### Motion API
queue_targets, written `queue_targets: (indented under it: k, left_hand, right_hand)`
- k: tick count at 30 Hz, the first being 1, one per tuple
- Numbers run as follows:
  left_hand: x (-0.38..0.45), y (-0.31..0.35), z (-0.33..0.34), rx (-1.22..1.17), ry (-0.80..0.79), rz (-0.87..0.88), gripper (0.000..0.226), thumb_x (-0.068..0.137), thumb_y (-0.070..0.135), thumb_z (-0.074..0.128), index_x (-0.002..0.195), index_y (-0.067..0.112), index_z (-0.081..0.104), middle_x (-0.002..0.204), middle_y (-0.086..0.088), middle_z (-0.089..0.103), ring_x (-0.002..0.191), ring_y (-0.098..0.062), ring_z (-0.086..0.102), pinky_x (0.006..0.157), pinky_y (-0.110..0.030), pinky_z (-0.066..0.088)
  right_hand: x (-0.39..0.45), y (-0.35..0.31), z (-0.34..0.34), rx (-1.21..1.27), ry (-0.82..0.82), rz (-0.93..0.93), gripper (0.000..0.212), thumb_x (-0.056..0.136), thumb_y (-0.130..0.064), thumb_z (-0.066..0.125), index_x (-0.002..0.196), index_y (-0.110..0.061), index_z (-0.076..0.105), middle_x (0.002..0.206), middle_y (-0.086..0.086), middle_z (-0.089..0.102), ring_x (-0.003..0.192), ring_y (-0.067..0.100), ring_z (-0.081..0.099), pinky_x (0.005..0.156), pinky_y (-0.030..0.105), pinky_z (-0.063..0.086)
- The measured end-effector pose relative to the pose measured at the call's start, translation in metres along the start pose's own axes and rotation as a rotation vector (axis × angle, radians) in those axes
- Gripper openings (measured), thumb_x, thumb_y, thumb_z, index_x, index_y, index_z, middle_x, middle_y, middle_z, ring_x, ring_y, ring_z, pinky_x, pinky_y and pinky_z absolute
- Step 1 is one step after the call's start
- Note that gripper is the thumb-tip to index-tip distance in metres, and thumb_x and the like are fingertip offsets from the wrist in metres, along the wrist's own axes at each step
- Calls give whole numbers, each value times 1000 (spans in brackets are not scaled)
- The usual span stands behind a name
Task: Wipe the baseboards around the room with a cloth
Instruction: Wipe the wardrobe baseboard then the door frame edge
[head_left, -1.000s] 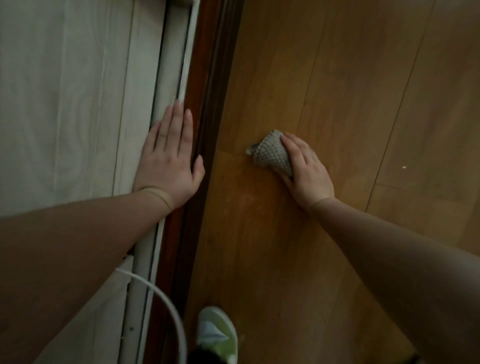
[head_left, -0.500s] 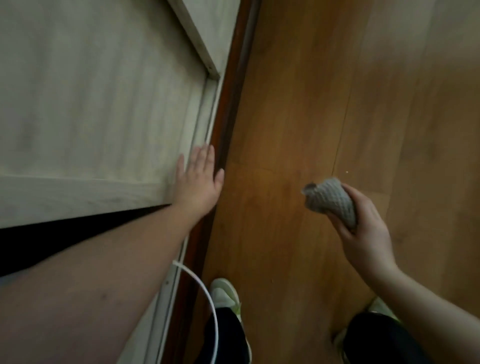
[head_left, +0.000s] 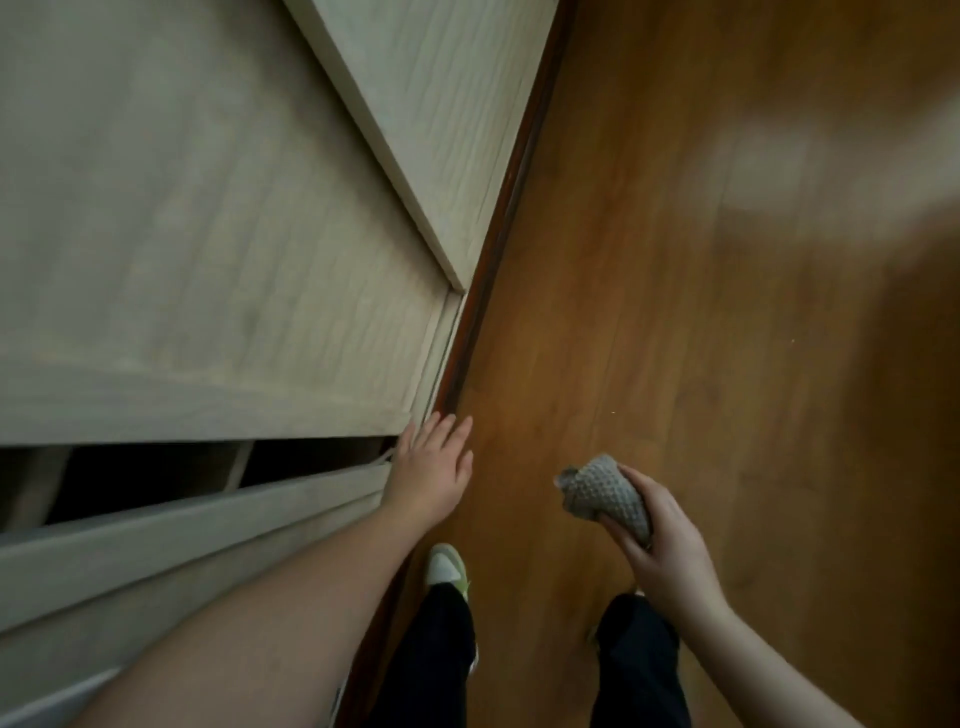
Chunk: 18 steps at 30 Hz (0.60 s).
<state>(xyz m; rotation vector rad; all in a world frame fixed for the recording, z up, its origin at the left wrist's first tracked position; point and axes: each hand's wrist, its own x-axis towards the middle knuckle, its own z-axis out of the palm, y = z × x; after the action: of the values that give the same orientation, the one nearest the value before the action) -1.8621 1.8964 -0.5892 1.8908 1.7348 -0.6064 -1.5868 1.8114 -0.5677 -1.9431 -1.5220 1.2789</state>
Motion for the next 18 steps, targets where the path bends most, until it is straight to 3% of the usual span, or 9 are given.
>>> queue_targets:
  k: [3,8,12,15,18]
  left_hand:
    - [-57,17,-30,-83,31,-27,56,107,45,21,159,29,8,166,3,15,154,-15,4,125,-43,2]
    - [-134,46,-95,-166,124,35,59,106,46,25,158,30,3,167,4,8,153,-13,-2,125,-42,0]
    - [-171,64,-143,-85,179,61,60,105,48,22,158,31,-2,167,5,2,153,-13,-7,125,-43,-3]
    - [-187,81,-175,-74,219,81,62,104,51,19,159,31,-2,168,5,2,153,-14,-6,125,-44,-2]
    - [-201,103,-194,-104,264,81,63,104,52,20,158,32,-3,168,6,1,153,-13,-6,125,-44,0]
  right_hand:
    - [-45,-33,-43,-2,39,7,59,86,-34,70,139,-33,45,129,-20,50,112,2,53,86,23,45]
    - [-99,-84,-99,48,135,-27,59,87,-31,69,142,-27,45,132,-17,50,114,1,50,89,19,42]
    - [-127,-107,-139,83,180,-78,60,88,-30,70,142,-26,45,134,-14,51,118,0,49,94,17,41]
    - [-138,-118,-175,77,154,-122,59,89,-31,70,142,-29,44,132,-19,49,117,-5,47,92,6,36]
    - [-141,-125,-213,44,129,-180,58,89,-30,70,141,-28,45,132,-17,51,115,-2,50,92,9,39]
